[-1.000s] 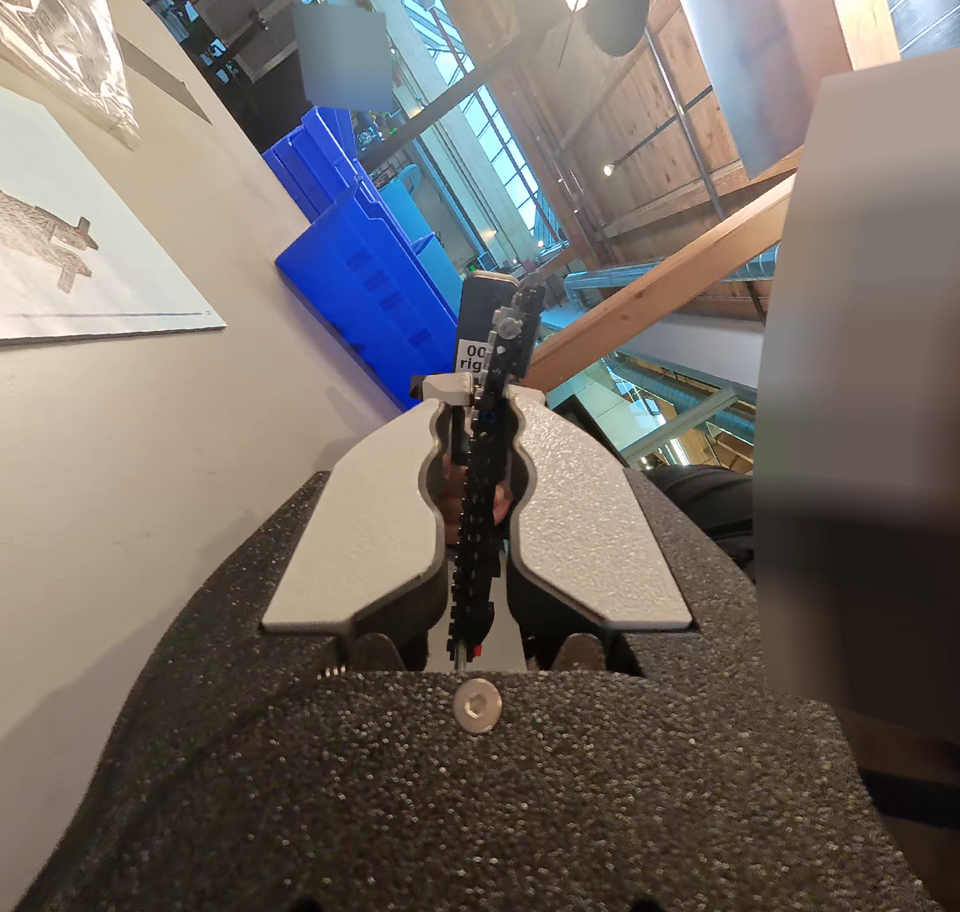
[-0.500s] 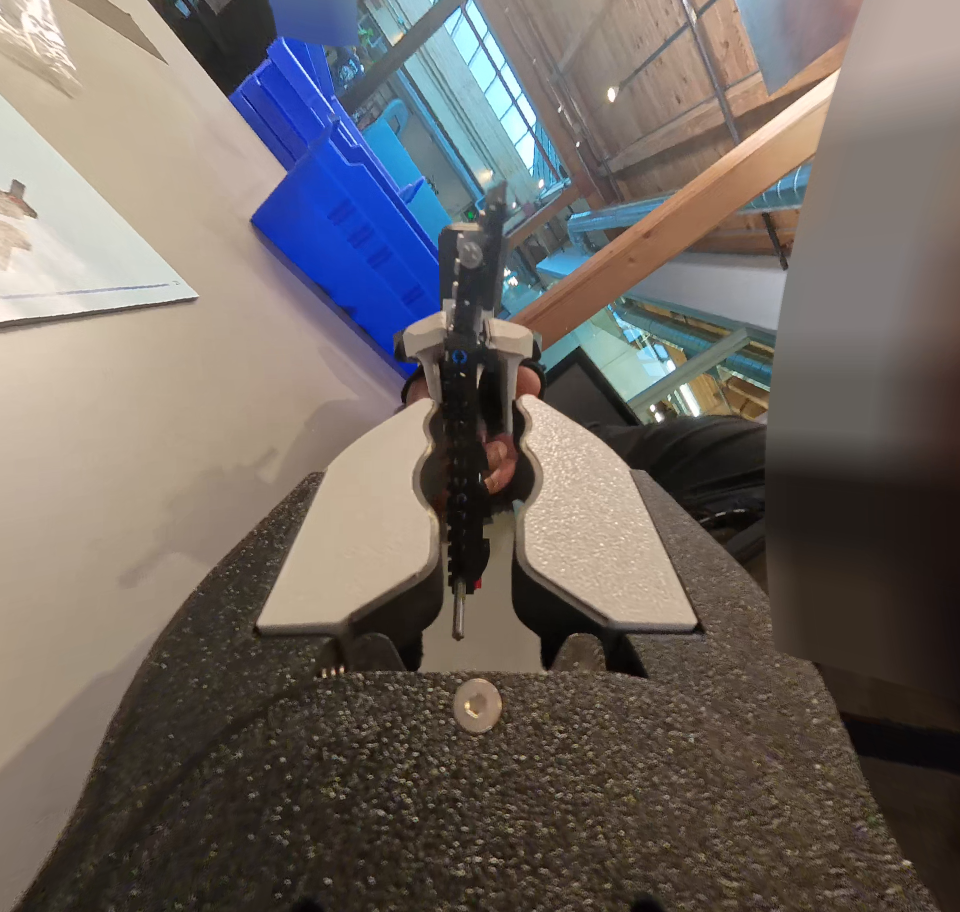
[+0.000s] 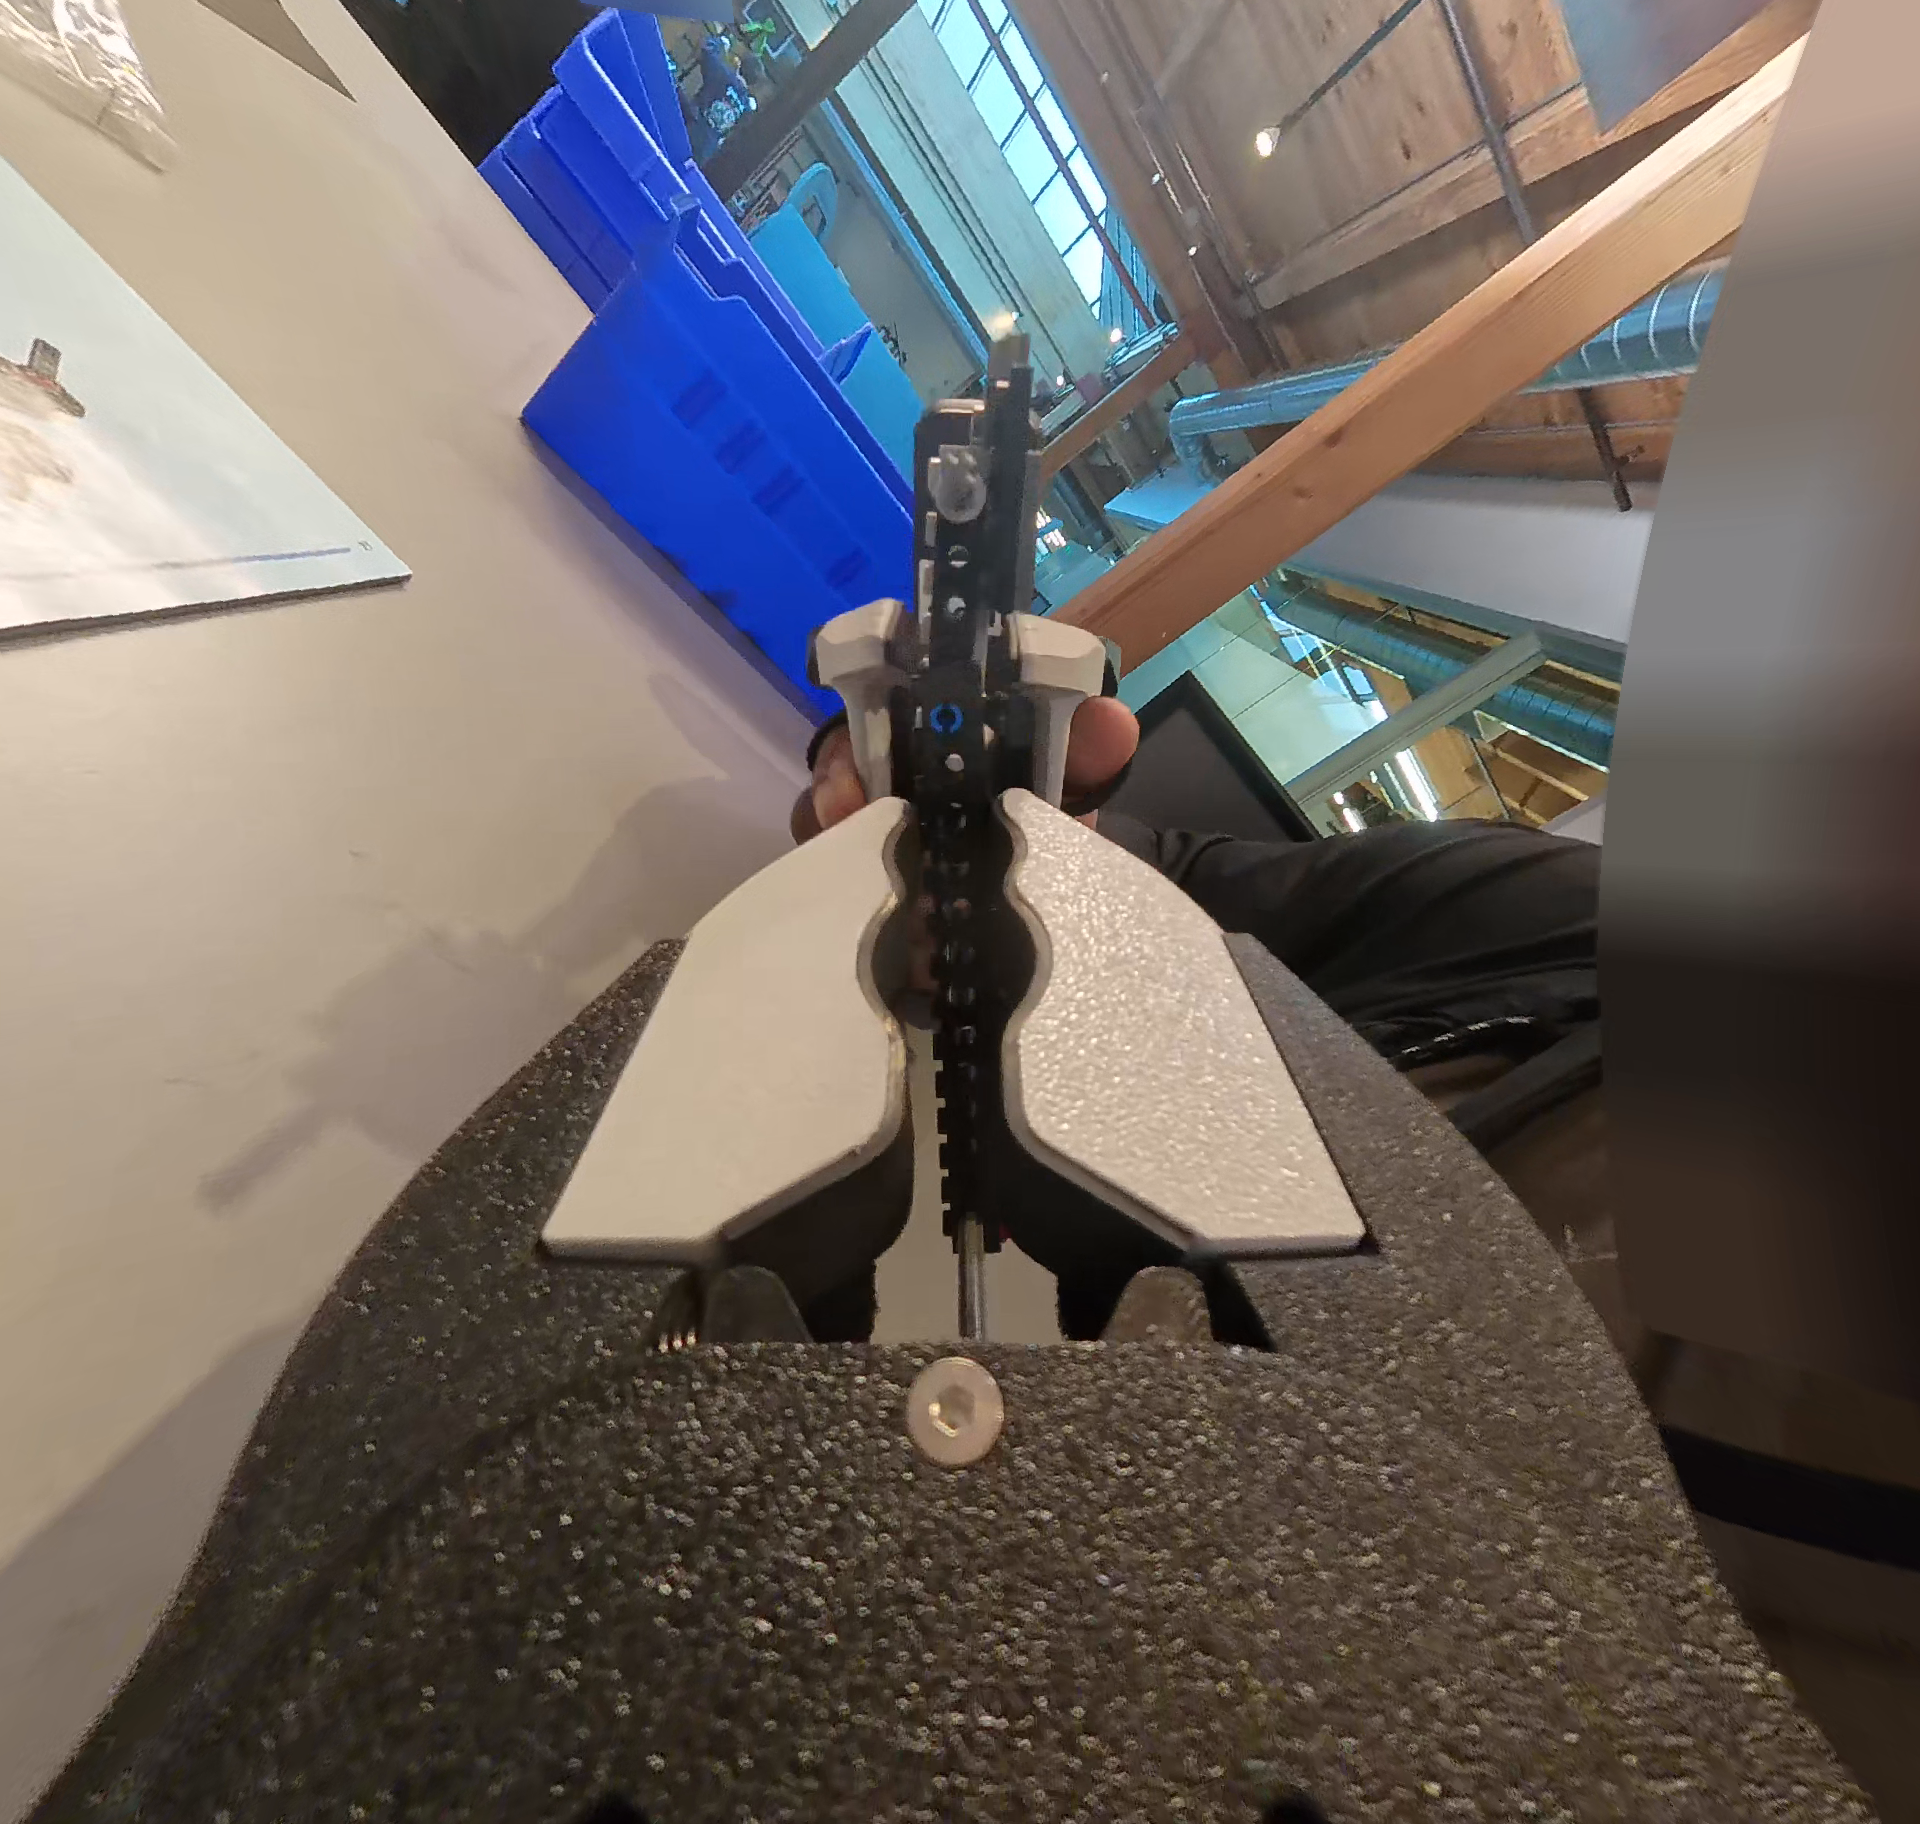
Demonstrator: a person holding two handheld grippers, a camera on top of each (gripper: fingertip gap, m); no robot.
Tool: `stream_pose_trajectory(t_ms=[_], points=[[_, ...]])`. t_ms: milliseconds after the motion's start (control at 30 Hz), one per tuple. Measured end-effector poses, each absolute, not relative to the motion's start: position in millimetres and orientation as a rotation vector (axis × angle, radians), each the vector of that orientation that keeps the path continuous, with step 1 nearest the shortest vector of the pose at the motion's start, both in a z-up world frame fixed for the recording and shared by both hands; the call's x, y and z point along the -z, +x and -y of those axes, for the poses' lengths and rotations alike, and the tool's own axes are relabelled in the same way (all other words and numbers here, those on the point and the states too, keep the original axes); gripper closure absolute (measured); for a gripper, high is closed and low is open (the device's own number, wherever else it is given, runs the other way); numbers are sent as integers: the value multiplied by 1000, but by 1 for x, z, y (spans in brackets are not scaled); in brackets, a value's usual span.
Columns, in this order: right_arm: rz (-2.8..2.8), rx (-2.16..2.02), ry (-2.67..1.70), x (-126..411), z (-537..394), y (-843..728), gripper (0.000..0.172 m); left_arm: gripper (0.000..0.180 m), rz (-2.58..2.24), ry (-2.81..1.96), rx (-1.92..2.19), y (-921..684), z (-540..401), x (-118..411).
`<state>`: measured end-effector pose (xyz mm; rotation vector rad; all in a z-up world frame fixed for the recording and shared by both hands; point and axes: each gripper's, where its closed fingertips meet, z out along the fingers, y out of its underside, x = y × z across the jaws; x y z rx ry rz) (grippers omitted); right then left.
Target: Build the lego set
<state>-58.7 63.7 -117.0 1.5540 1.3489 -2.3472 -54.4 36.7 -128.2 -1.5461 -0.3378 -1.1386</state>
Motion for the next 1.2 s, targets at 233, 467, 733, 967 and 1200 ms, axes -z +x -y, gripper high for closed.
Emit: stream_pose_trajectory(t_ms=[233, 467, 733, 967, 1200], points=[[-2083, 2456, 1503, 105, -80, -51, 153, 169, 433, -1532, 1145, -66, -37, 132], [-2998, 2180, 1332, 115, -58, -56, 155, 169, 473, -1600, 1114, -63, -39, 142], [-3386, 1852, 1155, 132, -40, -64, 159, 169, 451, -1705, 1054, -53, -40, 151], [-3369, 1824, 1113, 136, -39, -64, 164, 169, 448, -1714, 1072, -51, -40, 151], [-3391, 1792, 1093, 138, -39, -63, 164, 169, 458, -1706, 1094, -51, -40, 151]])
